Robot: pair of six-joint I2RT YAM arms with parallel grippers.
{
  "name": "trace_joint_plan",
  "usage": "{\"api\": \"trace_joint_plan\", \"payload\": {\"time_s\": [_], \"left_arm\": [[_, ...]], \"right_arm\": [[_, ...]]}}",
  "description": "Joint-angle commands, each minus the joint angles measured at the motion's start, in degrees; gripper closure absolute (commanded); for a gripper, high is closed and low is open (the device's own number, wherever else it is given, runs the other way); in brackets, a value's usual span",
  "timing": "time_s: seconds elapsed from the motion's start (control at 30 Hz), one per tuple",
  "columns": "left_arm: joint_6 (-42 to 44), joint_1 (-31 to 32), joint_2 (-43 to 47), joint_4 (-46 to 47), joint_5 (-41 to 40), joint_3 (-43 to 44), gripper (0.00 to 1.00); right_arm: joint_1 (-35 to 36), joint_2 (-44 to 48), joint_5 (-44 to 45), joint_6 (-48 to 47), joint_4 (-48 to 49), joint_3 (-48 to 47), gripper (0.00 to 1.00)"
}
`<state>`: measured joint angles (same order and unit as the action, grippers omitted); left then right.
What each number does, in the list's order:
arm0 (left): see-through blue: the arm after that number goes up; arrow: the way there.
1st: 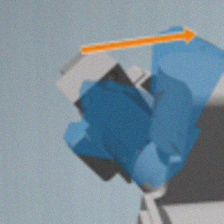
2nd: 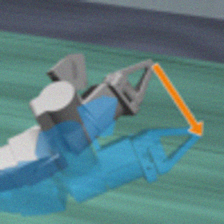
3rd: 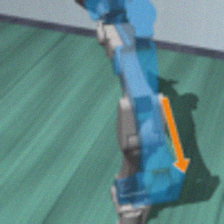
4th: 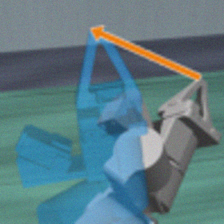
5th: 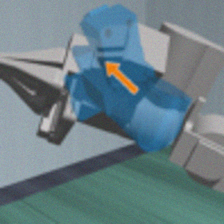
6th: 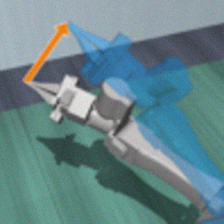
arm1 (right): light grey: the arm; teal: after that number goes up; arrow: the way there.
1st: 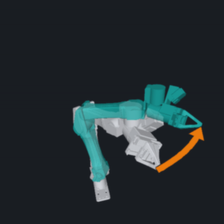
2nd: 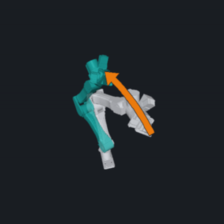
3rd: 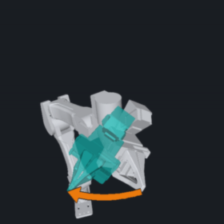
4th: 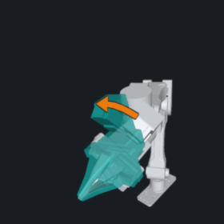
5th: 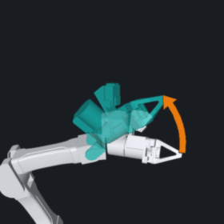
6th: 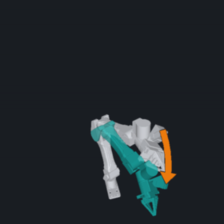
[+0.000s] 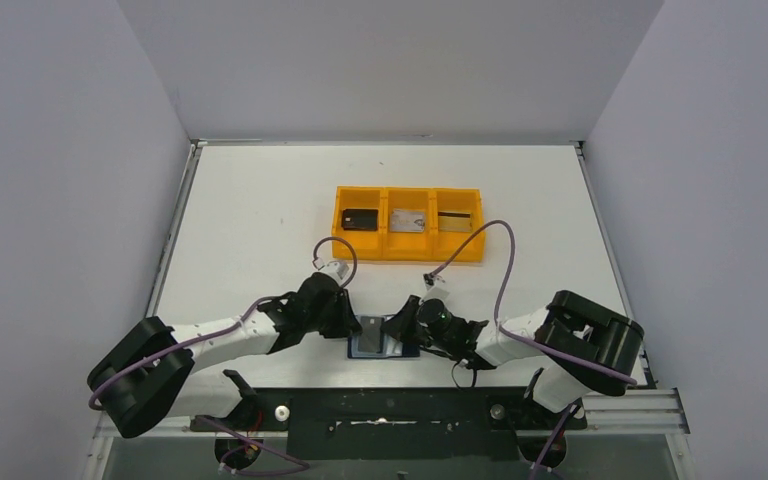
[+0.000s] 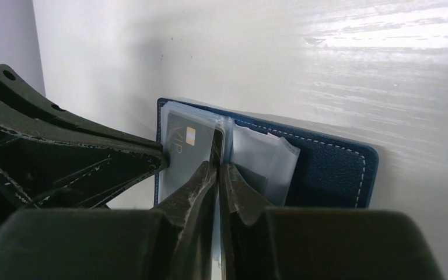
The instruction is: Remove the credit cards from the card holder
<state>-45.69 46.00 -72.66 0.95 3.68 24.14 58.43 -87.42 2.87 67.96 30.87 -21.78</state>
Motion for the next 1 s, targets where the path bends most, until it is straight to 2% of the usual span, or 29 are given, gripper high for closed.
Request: {"api": "trace_joint_plan", "payload": {"time_s": [0.0,0.13,0.47,0.5,0.57,0.6,0.77,0.97], "left_arm": [[1.79,0.65,-3.97,-5.7,-1.1,0.36,0.95],[1.33,0.68,-3.21,-6.22,-1.79,0.39,1.0],[-0.12,0.76,-1.54,-5.85,-1.84,0.34,1.0],[-0.43,0.76,-1.15,-6.12,-2.1,0.26,1.0],[-1.07,0.76,0.1,-6.39,-2.64,-0.27,1.0],[-1.33,0.76,1.22,-6.05,-2.73,-0.81,1.0],[-1.92,0.76,4.62,-2.7,-1.89,-3.9,1.0],[-3.27,0.92,4.99,0.3,-0.82,-5.61,1.0]], "right_arm": [[-0.19,0.35,-5.05,2.86,11.01,2.62,0.96],[-1.07,3.05,-5.23,1.79,6.99,2.57,1.0],[-1.41,9.57,-1.71,2.84,-3.96,2.08,1.0],[-1.46,9.66,-1.84,3.28,-4.24,2.17,0.99],[-1.5,9.24,-2.44,3.71,-4.8,1.89,0.85],[-1.5,8.74,-2.55,3.72,-5.08,1.49,0.84],[-1.01,4.02,-3.51,4.24,-7.96,-1.13,0.8],[-1.0,0.12,-5.18,4.42,-4.24,-1.73,0.78]]}}
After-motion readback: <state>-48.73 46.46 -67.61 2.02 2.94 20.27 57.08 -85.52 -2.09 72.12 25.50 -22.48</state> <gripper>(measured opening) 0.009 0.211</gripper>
